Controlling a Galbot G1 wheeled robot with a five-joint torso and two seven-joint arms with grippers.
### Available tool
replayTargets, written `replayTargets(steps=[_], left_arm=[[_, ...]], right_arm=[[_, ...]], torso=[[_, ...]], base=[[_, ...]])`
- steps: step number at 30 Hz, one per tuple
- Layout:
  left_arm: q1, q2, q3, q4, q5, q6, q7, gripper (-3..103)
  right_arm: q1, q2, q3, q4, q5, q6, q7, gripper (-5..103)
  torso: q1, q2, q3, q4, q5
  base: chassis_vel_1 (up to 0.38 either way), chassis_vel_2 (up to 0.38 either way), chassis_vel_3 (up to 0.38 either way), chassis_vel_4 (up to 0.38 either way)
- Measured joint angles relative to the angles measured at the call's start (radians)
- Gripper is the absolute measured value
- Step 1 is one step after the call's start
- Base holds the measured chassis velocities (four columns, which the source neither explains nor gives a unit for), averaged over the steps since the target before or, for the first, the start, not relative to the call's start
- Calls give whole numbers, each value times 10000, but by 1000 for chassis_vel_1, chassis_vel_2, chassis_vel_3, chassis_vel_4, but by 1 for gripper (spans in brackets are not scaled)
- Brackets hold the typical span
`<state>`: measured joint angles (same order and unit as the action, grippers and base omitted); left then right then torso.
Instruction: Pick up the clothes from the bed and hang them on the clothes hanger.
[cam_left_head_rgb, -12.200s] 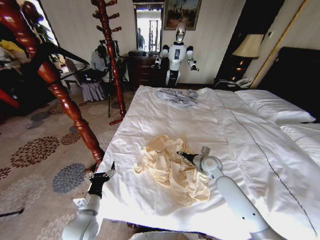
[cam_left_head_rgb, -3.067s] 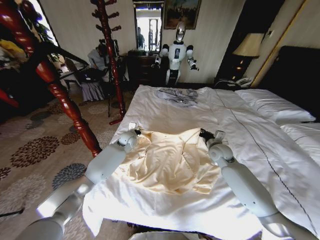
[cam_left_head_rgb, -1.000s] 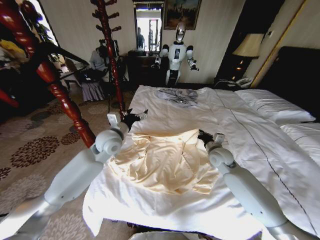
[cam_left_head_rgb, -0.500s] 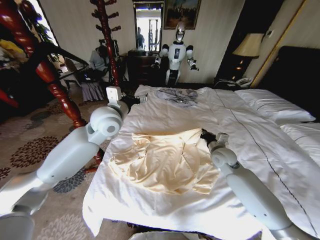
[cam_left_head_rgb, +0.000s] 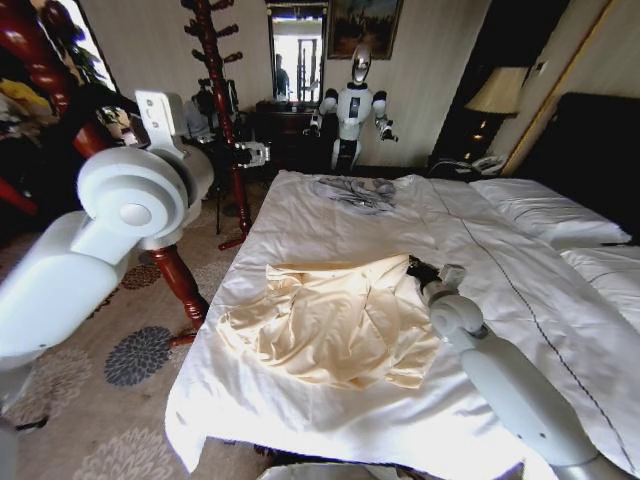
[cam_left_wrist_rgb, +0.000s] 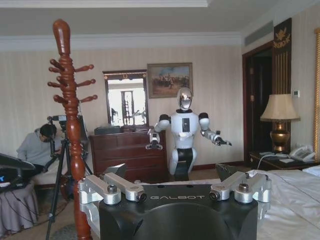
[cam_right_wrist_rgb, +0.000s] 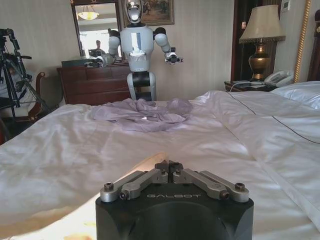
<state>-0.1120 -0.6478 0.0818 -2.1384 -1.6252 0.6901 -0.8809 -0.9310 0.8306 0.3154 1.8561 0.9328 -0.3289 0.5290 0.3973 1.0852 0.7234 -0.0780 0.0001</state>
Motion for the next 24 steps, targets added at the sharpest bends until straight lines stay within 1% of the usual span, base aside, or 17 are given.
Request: replayTargets(steps=[1, 2, 6, 8, 11, 12, 13, 14, 15, 17, 19, 21, 23, 24], left_arm=[[-13, 138, -114, -24, -72, 31, 36, 100], [-13, 138, -114, -24, -72, 31, 36, 100], [-16, 732, -598, -286, -465, 154, 59, 100], [-15, 849, -669, -335, -523, 194, 59, 100], [113, 1558, -1173, -444, -815, 391, 68, 100], [138, 1638, -1250, -445, -867, 407, 67, 100], [177, 1883, -1461, -441, -1054, 431, 61, 101], [177, 1883, -1461, -441, -1054, 431, 61, 101], [165, 2148, -1636, -446, -1390, 430, 12, 100], [84, 2475, -1808, -490, -1796, 432, -86, 98], [84, 2475, -1808, -490, -1796, 432, -86, 98], [-23, 2922, -1943, -424, -2047, 472, -174, 97], [-48, 3100, -2014, -322, -2172, 472, -268, 97], [-57, 3328, -2104, -239, -2375, 473, -374, 96]], right_arm=[[-24, -27, 28, 16, 3, 0, 1, 0], [-24, -27, 28, 16, 3, 0, 1, 0], [-68, -100, 112, 44, 42, -3, 19, 0], [-69, -101, 117, 44, 50, -3, 30, 0], [-80, -121, 121, 64, 77, -15, 66, 0], [-83, -126, 122, 66, 78, -18, 65, 0], [-102, -143, 133, 69, 78, -26, 65, 0], [-102, -143, 133, 69, 78, -26, 65, 0], [-120, -154, 136, 66, 72, -28, 60, 0], [-141, -174, 137, 56, 63, -28, 56, 0], [-141, -174, 137, 56, 63, -28, 56, 0], [-146, -225, 142, 58, 67, -28, 64, 0], [-141, -255, 142, 64, 75, -28, 76, 0], [-133, -272, 138, 87, 83, -28, 98, 0]], torso=[[0, -1, 0, 1, -1], [0, -1, 0, 1, -1], [0, 0, 0, 1, -2], [0, -1, 0, 1, -1], [0, 0, -1, 1, 0], [0, 0, 0, 2, -2], [0, 0, -1, 5, -5], [0, 0, -1, 5, -5], [-1, 0, -1, 4, -3], [0, 0, 0, 0, -2], [0, 0, 0, 0, -2], [0, 0, -1, -1, 0], [0, 0, -1, 0, 0], [-1, 0, -1, 1, -2]], base=[[0, 0, 0, 0], [0, 0, 0, 0], [0, 0, 0, 0], [0, 0, 0, 0], [0, 0, 0, 0], [0, 0, 0, 0], [0, 0, 0, 0], [0, 0, 0, 0], [0, 0, 0, 0], [0, 0, 0, 0], [0, 0, 0, 0], [0, 0, 0, 0], [0, 0, 0, 0], [0, 0, 0, 0]])
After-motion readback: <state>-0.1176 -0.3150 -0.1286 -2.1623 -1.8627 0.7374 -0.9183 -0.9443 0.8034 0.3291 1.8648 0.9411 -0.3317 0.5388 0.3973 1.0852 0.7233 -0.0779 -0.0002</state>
